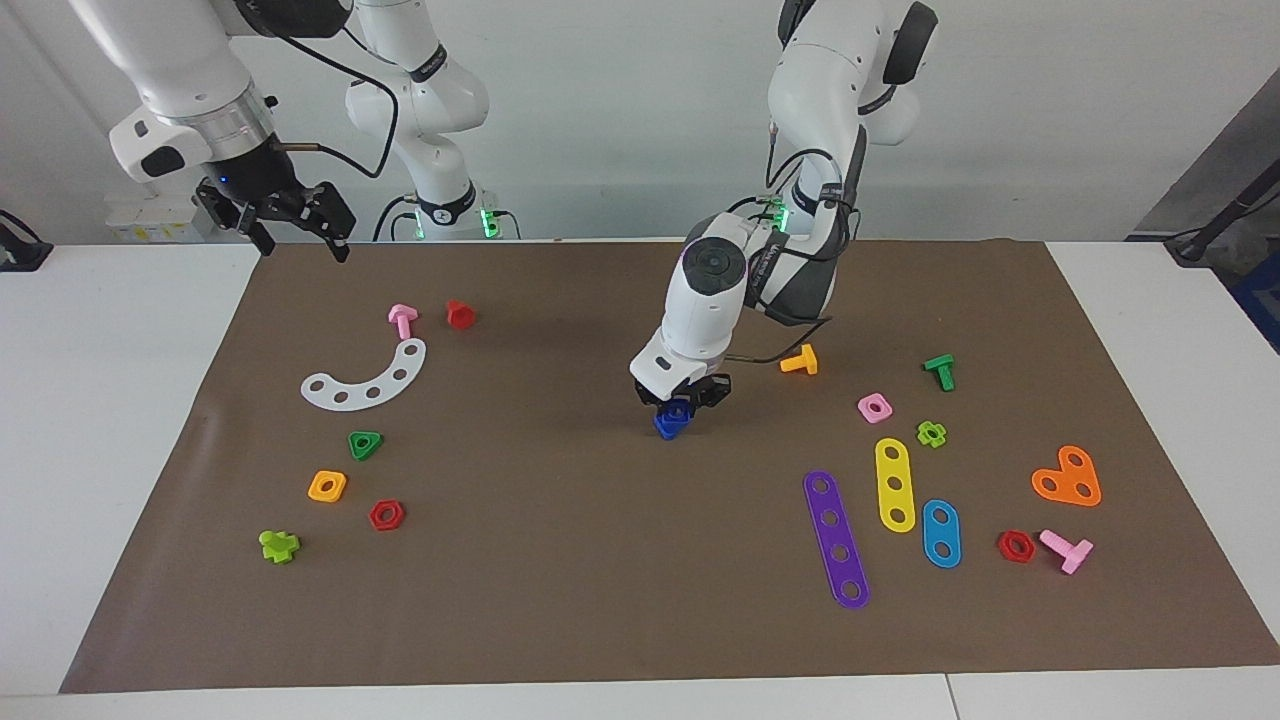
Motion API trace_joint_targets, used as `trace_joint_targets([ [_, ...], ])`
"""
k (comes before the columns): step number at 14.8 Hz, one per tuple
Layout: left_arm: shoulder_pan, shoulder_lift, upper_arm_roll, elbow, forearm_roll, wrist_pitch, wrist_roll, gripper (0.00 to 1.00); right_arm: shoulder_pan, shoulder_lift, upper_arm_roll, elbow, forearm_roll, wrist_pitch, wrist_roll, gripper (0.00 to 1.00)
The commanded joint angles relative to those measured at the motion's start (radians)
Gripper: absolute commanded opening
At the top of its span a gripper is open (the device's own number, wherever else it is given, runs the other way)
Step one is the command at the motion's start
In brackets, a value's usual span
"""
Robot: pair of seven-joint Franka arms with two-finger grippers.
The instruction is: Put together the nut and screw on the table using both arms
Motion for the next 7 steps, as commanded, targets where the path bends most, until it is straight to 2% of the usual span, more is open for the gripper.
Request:
trace_joint_targets([
  [1, 0.000, -0.001, 0.005, 0.022, -0.020, -0.058, 0.000, 0.09, -0.003, -0.019, 0.000, -0.021, 0.008, 0.019, -0.020, 1.00],
  [7, -0.003, 0.001, 0.005, 0.022, -0.045, -0.040, -0.004, 0.09, -0.003, -0.019, 0.000, -0.021, 0.008, 0.019, -0.020, 1.00],
])
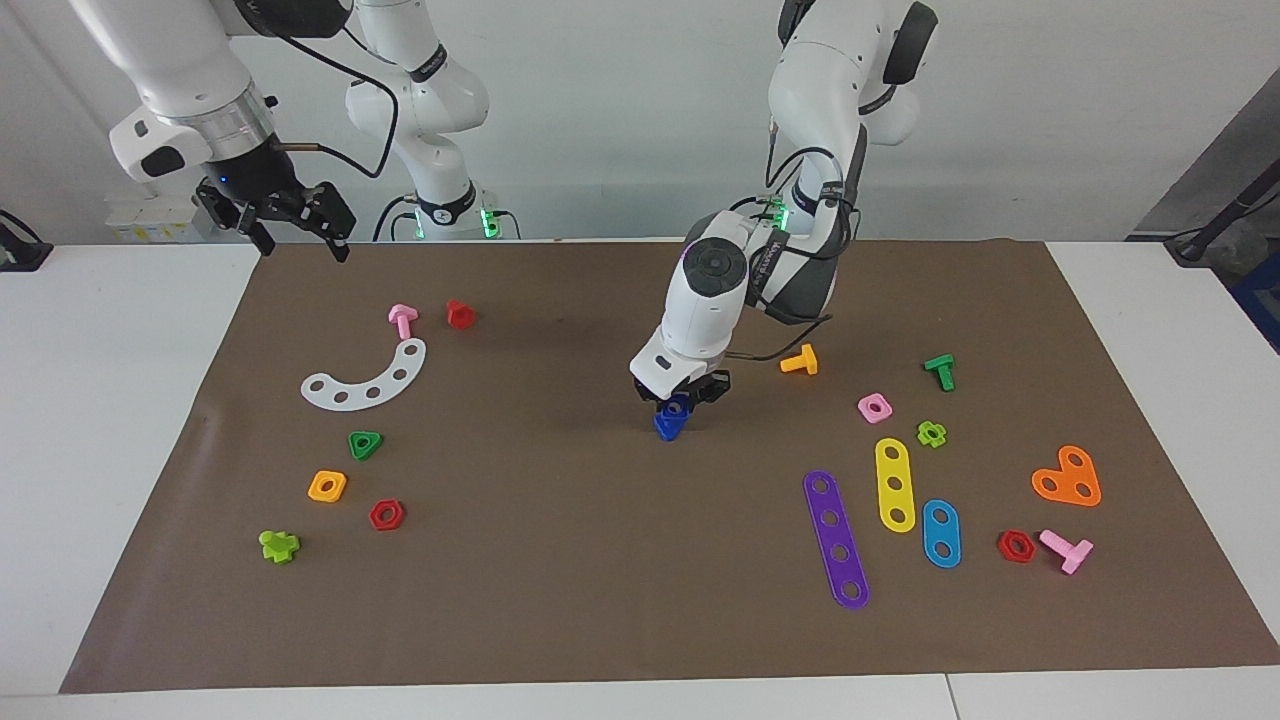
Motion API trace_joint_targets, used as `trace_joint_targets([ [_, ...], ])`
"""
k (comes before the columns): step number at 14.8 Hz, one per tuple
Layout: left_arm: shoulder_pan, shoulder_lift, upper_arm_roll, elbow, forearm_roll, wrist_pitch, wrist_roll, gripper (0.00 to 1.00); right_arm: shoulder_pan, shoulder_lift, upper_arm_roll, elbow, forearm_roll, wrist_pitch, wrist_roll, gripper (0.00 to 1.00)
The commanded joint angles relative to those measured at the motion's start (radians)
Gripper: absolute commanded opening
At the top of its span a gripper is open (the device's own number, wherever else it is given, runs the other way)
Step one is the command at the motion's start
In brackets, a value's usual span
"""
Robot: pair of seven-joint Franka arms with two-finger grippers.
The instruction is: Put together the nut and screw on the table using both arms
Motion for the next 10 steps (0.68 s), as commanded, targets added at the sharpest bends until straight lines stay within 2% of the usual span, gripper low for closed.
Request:
trace_joint_targets([
  [1, -0.003, 0.001, 0.005, 0.002, -0.021, 0.007, -0.004, 0.09, -0.003, -0.019, 0.000, -0.021, 0.008, 0.019, -0.020, 1.00],
  [10, -0.008, -0.003, 0.007, -0.064, -0.019, 0.096, -0.003, 0.09, -0.003, -0.019, 0.000, -0.021, 0.008, 0.019, -0.020, 1.00],
])
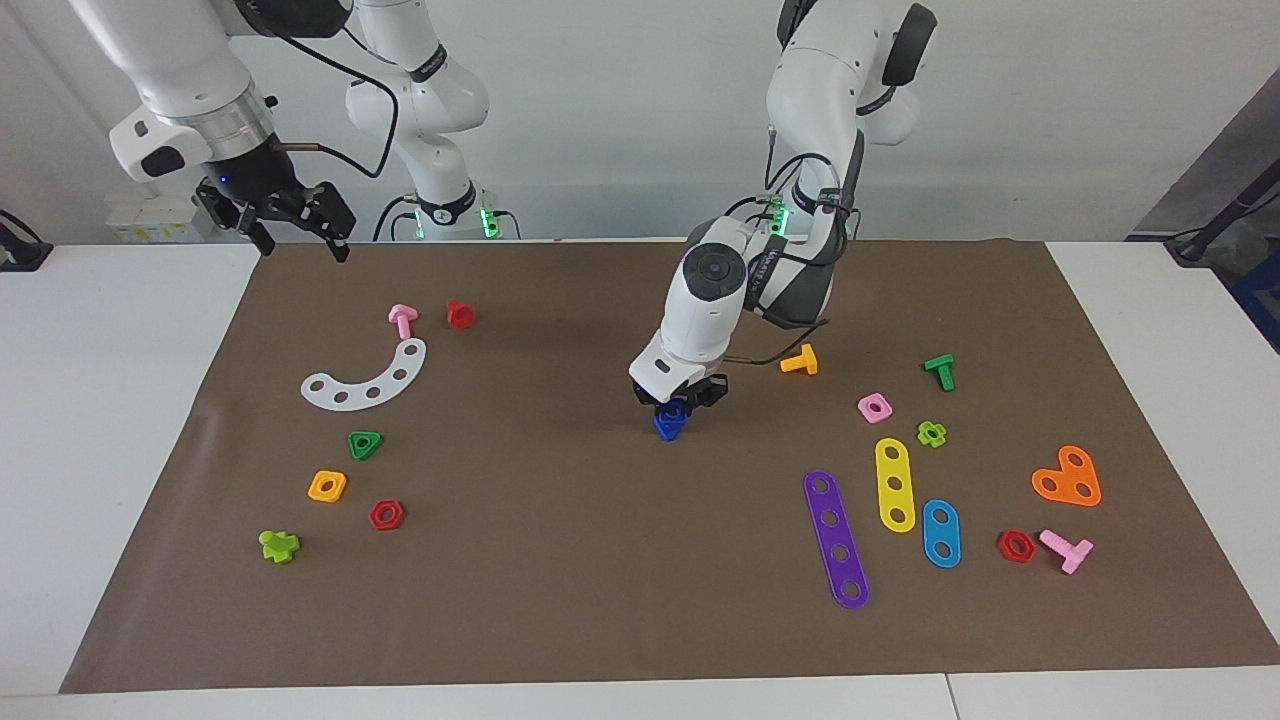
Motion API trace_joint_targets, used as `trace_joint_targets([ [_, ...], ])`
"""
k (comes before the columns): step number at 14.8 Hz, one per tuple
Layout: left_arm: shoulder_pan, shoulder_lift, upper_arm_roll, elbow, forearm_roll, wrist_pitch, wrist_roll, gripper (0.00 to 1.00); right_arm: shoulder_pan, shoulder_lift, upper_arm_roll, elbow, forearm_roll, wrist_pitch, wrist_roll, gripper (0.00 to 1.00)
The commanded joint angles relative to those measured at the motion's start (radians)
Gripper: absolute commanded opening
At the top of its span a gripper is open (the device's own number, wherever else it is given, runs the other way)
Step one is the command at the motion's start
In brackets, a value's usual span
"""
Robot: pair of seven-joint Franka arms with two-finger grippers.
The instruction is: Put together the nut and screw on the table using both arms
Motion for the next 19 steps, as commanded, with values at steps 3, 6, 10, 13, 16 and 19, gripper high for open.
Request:
trace_joint_targets([
  [3, -0.009, -0.009, 0.011, -0.036, -0.013, 0.037, -0.004, 0.40, -0.003, -0.019, 0.000, -0.021, 0.008, 0.019, -0.018, 1.00],
  [6, -0.012, -0.009, 0.013, -0.035, -0.008, 0.036, -0.004, 0.65, -0.003, -0.019, 0.000, -0.021, 0.008, 0.021, -0.020, 1.00],
  [10, -0.011, -0.009, 0.013, -0.024, -0.006, 0.023, -0.004, 0.75, -0.003, -0.019, 0.000, -0.021, 0.008, 0.019, -0.020, 1.00],
  [13, -0.006, -0.009, 0.013, 0.006, -0.006, -0.016, -0.004, 0.75, -0.003, -0.019, 0.000, -0.021, 0.008, 0.019, -0.020, 1.00],
  [16, 0.000, -0.009, 0.013, 0.082, -0.016, -0.115, -0.004, 0.74, -0.003, -0.019, 0.000, -0.021, 0.008, 0.019, -0.020, 1.00],
  [19, 0.037, -0.035, 0.022, 0.115, -0.016, -0.165, 0.000, 0.74, -0.003, -0.019, 0.000, -0.021, 0.008, 0.019, -0.020, 1.00],
])
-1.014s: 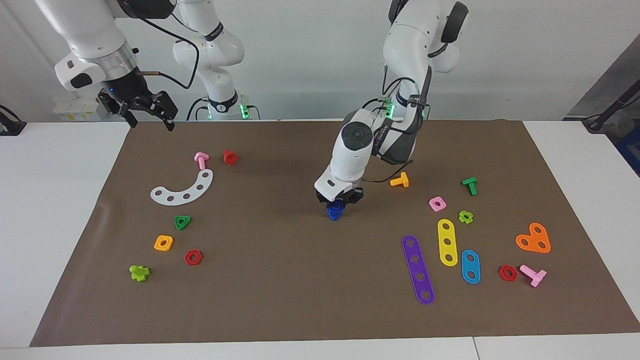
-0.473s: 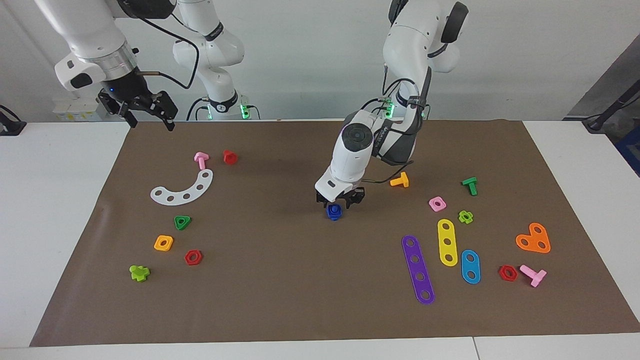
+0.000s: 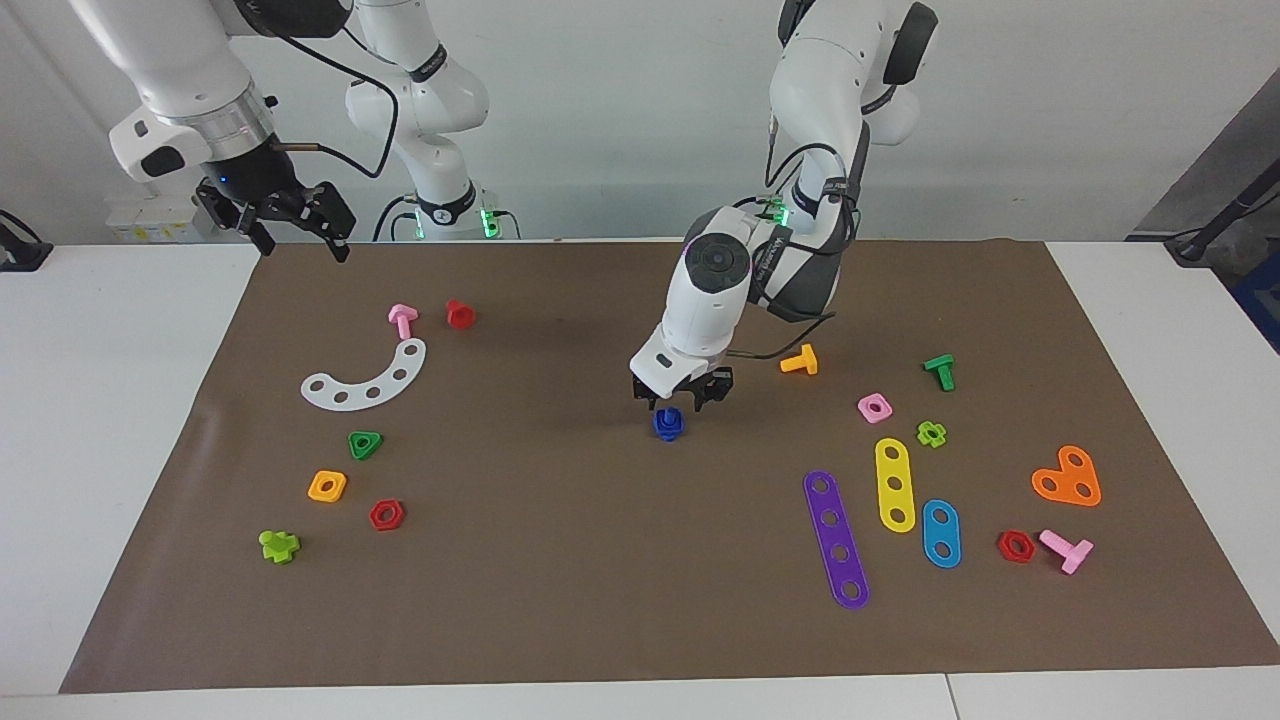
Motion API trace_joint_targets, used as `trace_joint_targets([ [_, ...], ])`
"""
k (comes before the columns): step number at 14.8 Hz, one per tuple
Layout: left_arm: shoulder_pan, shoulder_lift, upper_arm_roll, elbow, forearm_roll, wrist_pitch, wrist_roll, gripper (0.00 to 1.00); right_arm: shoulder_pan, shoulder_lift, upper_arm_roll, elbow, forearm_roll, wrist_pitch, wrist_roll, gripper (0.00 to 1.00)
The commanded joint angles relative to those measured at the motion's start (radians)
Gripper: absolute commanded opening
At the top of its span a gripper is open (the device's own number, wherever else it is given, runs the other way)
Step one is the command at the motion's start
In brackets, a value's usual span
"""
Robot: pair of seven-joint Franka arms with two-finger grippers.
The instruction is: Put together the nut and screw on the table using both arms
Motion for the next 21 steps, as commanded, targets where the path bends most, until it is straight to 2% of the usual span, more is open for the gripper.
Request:
trace_joint_targets([
  [1, 0.064, -0.058, 0.005, 0.038, -0.015, -0.093, 0.006, 0.74, -0.003, -0.019, 0.000, -0.021, 0.008, 0.019, -0.020, 1.00],
  [5, 0.235, -0.209, 0.005, 0.026, -0.014, -0.230, 0.087, 0.74, -0.003, -0.019, 0.000, -0.021, 0.008, 0.019, -0.020, 1.00],
  [7, 0.318, -0.240, 0.006, 0.022, -0.002, -0.297, 0.203, 0.76, -0.003, -0.019, 0.000, -0.021, 0.008, 0.019, -0.020, 1.00],
  [8, 0.364, -0.256, 0.006, 0.022, -0.002, -0.322, 0.286, 0.91, -0.003, -0.019, 0.000, -0.021, 0.008, 0.019, -0.020, 1.00],
  [9, 0.415, -0.276, 0.005, 0.022, -0.002, -0.349, 0.340, 1.00, -0.003, -0.019, 0.000, -0.021, 0.008, 0.019, -0.020, 1.00],
  [14, 0.522, -0.434, 0.014, -0.044, 0.003, -0.392, 0.362, 1.00, -0.003, -0.019, 0.000, -0.021, 0.008, 0.021, -0.020, 1.00],
  [17, 0.515, -0.438, 0.010, -0.012, 0.107, -0.457, 0.368, 1.00, -0.003, -0.019, 0.000, -0.021, 0.008, 0.019, -0.020, 1.00],
  [21, 0.513, -0.422, 0.008, 0.064, 0.113, -0.598, 0.368, 1.00, -0.003, -0.019, 0.000, -0.021, 0.008, 0.019, -0.020, 1.00],
])
